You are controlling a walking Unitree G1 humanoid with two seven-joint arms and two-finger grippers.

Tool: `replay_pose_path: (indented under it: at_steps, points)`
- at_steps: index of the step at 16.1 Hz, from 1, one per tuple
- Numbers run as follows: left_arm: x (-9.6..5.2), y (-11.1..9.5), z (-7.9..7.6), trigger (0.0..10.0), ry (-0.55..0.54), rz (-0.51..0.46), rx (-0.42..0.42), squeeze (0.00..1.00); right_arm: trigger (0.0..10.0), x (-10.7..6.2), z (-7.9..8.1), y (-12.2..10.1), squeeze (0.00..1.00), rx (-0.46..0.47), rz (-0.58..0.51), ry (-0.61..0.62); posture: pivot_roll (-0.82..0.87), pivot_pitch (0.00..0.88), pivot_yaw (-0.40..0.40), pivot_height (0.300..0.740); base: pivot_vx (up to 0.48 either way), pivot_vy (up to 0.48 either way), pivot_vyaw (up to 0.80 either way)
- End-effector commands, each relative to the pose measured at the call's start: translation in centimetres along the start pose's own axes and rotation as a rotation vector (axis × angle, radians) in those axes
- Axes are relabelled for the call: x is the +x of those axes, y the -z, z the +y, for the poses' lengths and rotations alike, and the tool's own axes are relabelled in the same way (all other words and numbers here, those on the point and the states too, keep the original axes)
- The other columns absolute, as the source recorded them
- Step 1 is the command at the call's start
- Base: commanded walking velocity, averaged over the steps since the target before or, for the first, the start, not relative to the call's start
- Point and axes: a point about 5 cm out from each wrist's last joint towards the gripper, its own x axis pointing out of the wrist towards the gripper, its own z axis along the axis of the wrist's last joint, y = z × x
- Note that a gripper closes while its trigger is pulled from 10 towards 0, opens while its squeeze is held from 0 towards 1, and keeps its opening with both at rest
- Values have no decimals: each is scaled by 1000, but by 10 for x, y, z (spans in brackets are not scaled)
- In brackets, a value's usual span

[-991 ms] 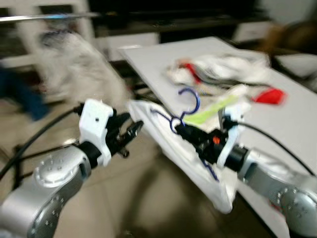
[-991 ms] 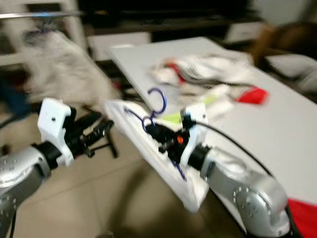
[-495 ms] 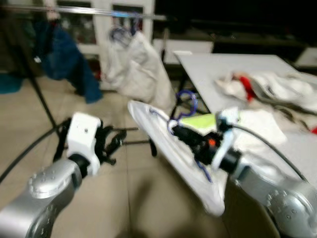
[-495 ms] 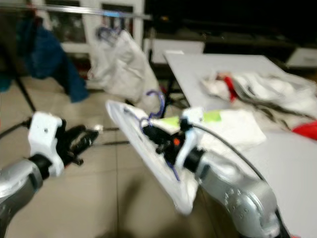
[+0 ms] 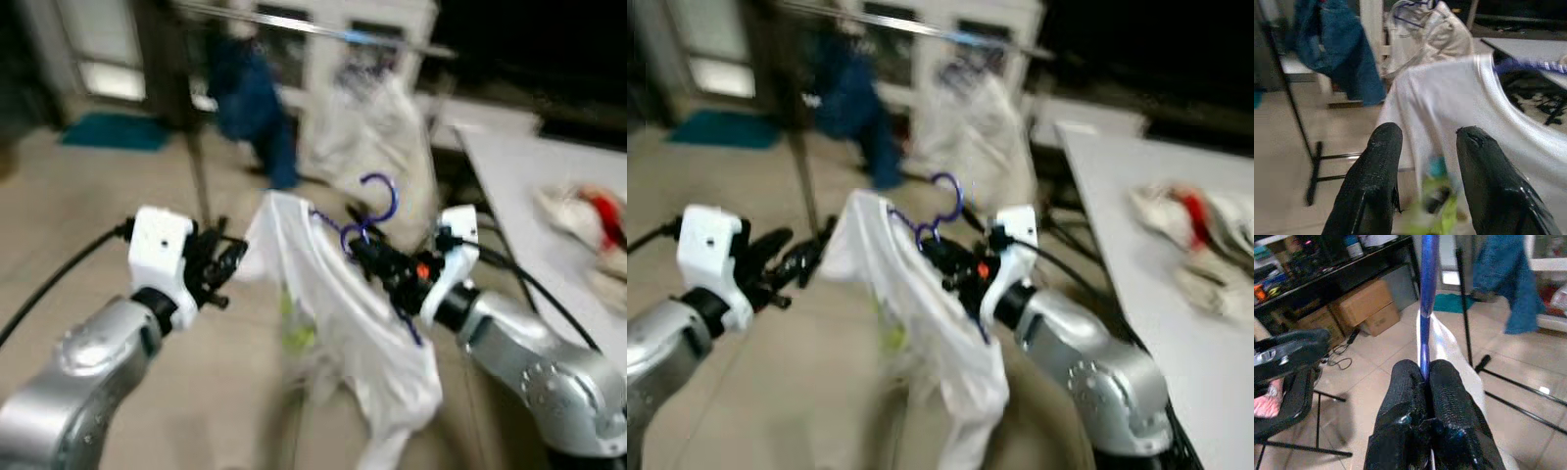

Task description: Hang hanger

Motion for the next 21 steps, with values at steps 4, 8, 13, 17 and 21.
replay_pose_path:
  at_steps: [4, 8, 13, 17, 21]
  points:
    - [7, 12, 6, 10000, 46, 77, -17, 0, 10000, 4, -17, -15, 0, -83, -41, 38, 84, 0, -112, 740, 0, 0, 800]
    - [12, 9, 23, 10000, 59, 93, 138, 0, 10000, 11, -25, -20, 0, -103, 8, 14, 92, 0, -118, 740, 0, 0, 322]
    - [25, -19, 46, 10000, -3, -20, 189, 0, 10000, 15, -31, -25, 0, -120, 34, -39, 98, 0, -128, 740, 0, 0, 0]
    - [47, -15, 39, 10000, 11, -65, 135, 1000, 10000, 21, -24, -38, 0, -40, -13, -94, 90, 0, -121, 740, 0, 0, 0]
    - [85, -20, 17, 10000, 37, -95, 144, 349, 10000, 31, -9, -43, 0, -36, -18, -164, 90, 0, -121, 740, 0, 0, 0]
